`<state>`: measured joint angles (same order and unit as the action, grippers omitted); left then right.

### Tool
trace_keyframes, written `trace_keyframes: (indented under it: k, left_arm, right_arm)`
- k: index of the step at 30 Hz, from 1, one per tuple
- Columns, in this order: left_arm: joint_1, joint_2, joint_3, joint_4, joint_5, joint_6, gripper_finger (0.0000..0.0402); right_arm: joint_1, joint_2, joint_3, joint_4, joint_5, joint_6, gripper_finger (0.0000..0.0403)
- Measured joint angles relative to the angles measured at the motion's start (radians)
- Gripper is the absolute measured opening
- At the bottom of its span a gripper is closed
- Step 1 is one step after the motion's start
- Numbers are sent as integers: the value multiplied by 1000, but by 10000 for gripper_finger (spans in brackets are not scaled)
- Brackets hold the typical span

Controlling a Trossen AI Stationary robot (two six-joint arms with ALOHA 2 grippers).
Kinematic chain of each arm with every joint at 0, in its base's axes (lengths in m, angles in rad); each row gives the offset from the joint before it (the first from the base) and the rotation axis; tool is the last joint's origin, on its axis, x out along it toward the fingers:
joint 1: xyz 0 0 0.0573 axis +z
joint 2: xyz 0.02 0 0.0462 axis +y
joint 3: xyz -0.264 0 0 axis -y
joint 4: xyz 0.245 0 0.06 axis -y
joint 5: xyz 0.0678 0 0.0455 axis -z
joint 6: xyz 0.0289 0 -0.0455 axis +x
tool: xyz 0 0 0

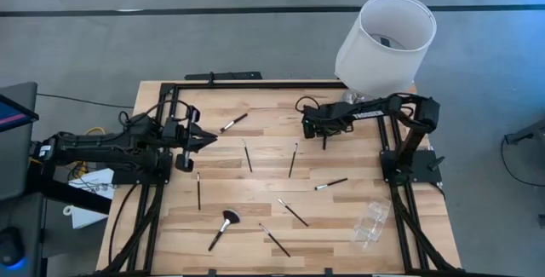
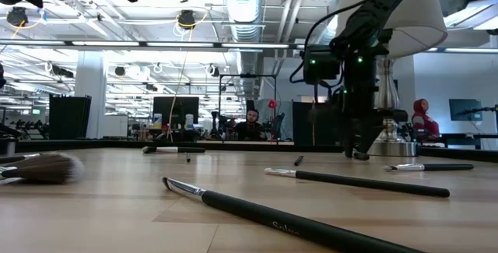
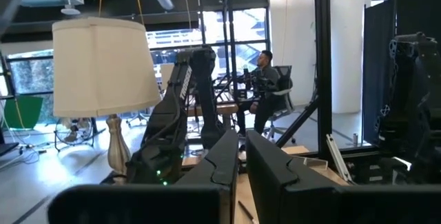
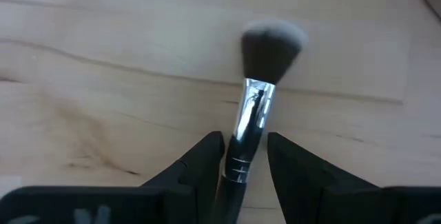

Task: Pick & Place Makeup Brushes
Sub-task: Put the black powder brush into the transparent organizer

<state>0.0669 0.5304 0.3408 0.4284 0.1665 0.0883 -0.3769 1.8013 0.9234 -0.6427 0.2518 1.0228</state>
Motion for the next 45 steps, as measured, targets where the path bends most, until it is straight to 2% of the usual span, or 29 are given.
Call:
trace_keyframes:
  k: [7,14,21,25,27,31,35,40,45]
  left_arm:
    - [0,0,0,-3,0,5,28]
    - [0,0,0,-3,0,-16,28]
    - [0,-1,0,-24,0,-25,28]
    - [0,0,0,-38,0,-20,28]
    - [0,0,0,-40,0,-19,28]
    - [0,0,0,-41,0,-19,28]
    - [0,0,0,-48,0,-24,28]
    - [-11,-1,0,-47,0,-45,28]
    - [-17,0,0,-47,0,-50,28]
  right_arm:
    - [-7,-38,-9,-14,-62,-58,97]
    - [-9,-44,-9,-23,-158,-112,32]
    - [27,-56,-11,-36,-162,-172,30]
    - [95,-132,-24,-80,-200,-178,45]
    - [145,-186,-18,-75,-182,-166,45]
    - [281,-284,-19,-118,-18,-100,30]
    - [469,-389,-16,-142,146,30,30]
    - [755,-488,-15,-157,454,253,43]
    - [1044,-508,-14,-211,764,454,32]
